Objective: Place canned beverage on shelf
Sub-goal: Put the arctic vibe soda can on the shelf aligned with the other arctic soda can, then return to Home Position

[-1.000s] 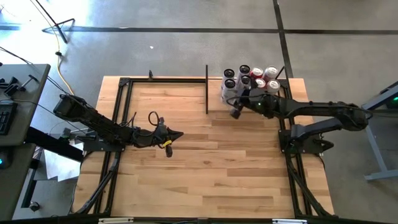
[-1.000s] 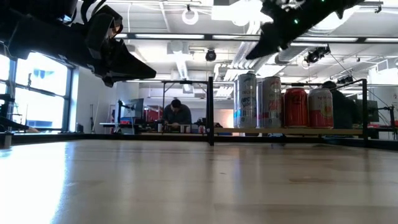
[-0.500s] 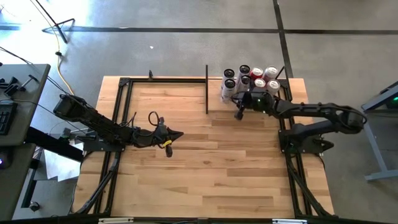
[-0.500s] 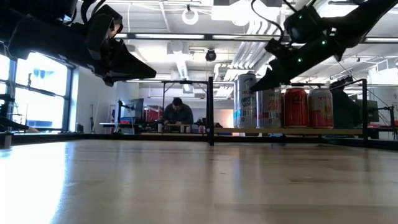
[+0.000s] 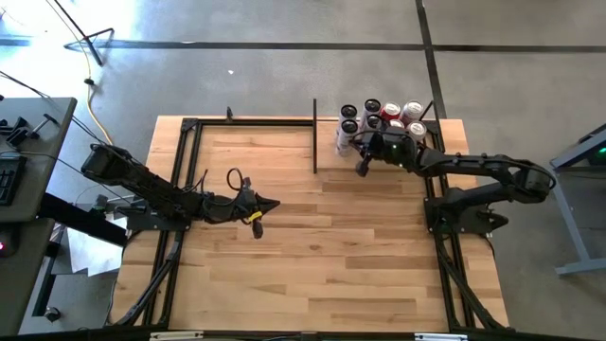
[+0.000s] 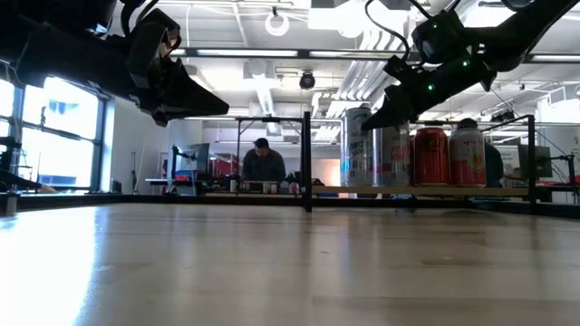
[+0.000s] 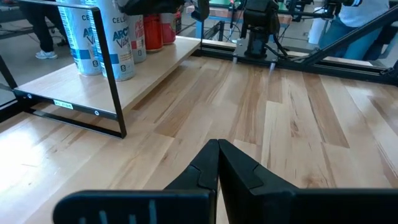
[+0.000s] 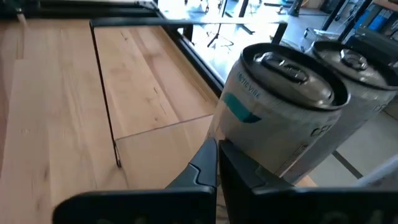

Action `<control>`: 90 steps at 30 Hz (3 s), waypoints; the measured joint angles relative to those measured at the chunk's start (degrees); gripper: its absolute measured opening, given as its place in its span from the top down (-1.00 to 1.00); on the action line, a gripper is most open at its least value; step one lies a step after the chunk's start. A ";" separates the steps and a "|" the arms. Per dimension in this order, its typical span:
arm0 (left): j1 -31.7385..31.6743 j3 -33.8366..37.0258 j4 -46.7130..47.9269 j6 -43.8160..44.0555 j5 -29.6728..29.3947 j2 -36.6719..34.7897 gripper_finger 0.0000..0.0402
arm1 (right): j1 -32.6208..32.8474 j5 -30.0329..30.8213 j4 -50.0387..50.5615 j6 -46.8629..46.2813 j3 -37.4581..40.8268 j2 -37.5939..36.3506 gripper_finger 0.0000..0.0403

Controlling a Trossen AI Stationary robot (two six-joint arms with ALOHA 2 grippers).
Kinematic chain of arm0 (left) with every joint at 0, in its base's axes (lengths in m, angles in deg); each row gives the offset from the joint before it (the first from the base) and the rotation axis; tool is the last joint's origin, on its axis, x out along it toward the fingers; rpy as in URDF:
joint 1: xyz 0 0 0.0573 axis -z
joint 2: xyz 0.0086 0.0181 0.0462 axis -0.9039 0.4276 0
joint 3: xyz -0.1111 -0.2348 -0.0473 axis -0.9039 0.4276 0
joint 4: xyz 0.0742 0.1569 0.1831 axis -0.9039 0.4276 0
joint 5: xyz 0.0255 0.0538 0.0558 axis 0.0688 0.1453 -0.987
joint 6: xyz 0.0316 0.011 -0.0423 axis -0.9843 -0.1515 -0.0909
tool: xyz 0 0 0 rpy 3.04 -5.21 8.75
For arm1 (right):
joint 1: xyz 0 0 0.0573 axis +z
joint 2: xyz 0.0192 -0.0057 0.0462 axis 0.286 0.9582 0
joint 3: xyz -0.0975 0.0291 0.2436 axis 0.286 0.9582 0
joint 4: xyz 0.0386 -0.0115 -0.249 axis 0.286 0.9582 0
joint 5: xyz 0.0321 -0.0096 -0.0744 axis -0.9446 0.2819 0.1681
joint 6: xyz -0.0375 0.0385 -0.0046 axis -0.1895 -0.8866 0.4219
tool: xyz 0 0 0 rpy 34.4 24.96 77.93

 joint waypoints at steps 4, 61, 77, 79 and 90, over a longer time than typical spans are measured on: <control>0.00 0.00 0.00 0.00 -0.02 0.00 1.00 | 0.00 0.50 -0.90 0.07 0.00 0.01 1.00; -15.02 17.02 14.11 -6.26 16.70 -44.28 1.00 | 23.06 7.48 2.86 -5.15 27.32 -41.32 1.00; -20.63 16.93 34.18 -9.98 19.48 -64.03 1.00 | 21.01 5.58 15.99 -6.42 29.75 -64.19 1.00; -20.63 16.93 39.22 -9.22 18.30 -68.24 1.00 | 21.03 5.49 15.99 -5.02 29.75 -66.72 1.00; -20.68 16.91 42.99 -8.96 20.15 -74.58 1.00 | 20.98 6.49 15.99 -6.30 29.70 -69.31 1.00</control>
